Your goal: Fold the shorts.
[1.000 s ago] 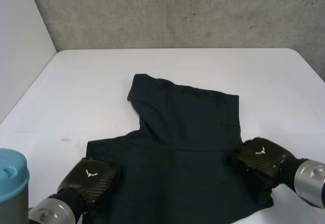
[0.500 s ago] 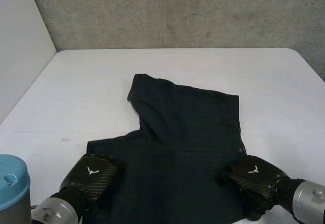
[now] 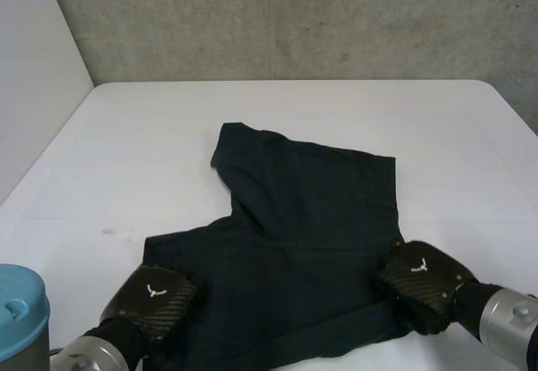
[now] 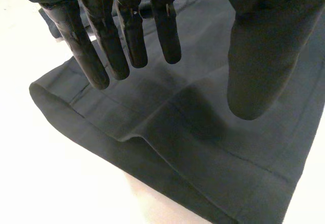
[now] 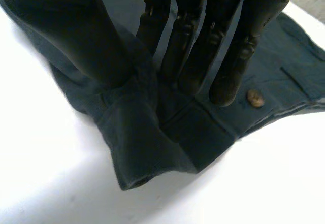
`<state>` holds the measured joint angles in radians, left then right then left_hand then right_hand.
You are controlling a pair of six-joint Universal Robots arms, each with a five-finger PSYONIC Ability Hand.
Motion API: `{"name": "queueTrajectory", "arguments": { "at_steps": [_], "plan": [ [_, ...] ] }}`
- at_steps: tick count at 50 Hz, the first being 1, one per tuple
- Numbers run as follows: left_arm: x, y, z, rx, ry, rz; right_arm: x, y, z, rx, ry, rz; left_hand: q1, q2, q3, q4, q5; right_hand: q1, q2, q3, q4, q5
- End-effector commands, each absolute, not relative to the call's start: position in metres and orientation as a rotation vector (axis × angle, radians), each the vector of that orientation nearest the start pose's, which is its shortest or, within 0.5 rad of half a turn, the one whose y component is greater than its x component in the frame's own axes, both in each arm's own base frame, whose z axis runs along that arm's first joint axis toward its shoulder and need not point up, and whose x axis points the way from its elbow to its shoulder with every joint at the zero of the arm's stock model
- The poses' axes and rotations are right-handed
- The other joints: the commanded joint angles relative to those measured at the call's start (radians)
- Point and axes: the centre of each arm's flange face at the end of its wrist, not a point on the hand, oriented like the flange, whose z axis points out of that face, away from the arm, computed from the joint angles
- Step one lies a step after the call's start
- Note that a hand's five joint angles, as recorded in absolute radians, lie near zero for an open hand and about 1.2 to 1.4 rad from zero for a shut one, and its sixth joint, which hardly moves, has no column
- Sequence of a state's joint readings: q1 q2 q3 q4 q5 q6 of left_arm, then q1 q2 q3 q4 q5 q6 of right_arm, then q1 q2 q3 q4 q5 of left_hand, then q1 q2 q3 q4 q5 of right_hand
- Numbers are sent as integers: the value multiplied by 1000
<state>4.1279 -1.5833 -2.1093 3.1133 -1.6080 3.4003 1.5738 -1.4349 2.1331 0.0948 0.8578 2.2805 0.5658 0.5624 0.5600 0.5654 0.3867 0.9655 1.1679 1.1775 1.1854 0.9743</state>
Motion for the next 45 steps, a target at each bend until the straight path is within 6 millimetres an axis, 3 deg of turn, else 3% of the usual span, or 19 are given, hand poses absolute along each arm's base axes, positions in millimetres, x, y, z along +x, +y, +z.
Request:
{"name": "queueTrajectory", "arguments": {
  "at_steps": [1, 6, 13, 35, 45],
  "plan": [
    [-223, -101, 160, 1172, 2666, -1471, 200, -200, 160, -1165, 2126, -1325, 91, 94, 97, 91, 96, 431, 228, 219, 211, 247],
    [-223, -96, 160, 1193, 2672, -1449, 209, -202, 164, -1094, 2126, -1314, 88, 91, 94, 88, 93, 431, 228, 219, 211, 247],
    [-224, -95, 158, 1204, 2668, -1439, 224, -198, 163, -1150, 2170, -1328, 85, 89, 91, 86, 90, 431, 228, 219, 211, 247],
    [-227, -94, 161, 1228, 2669, -1429, 217, -214, 159, -1021, 2290, -1405, -12, -8, -6, -11, -7, 431, 228, 219, 211, 247],
    [-232, -100, 145, 1243, 2696, -1343, 217, -215, 159, -1007, 2299, -1409, -9, -5, -3, -8, -4, 431, 228, 219, 211, 247]
  ]
}}
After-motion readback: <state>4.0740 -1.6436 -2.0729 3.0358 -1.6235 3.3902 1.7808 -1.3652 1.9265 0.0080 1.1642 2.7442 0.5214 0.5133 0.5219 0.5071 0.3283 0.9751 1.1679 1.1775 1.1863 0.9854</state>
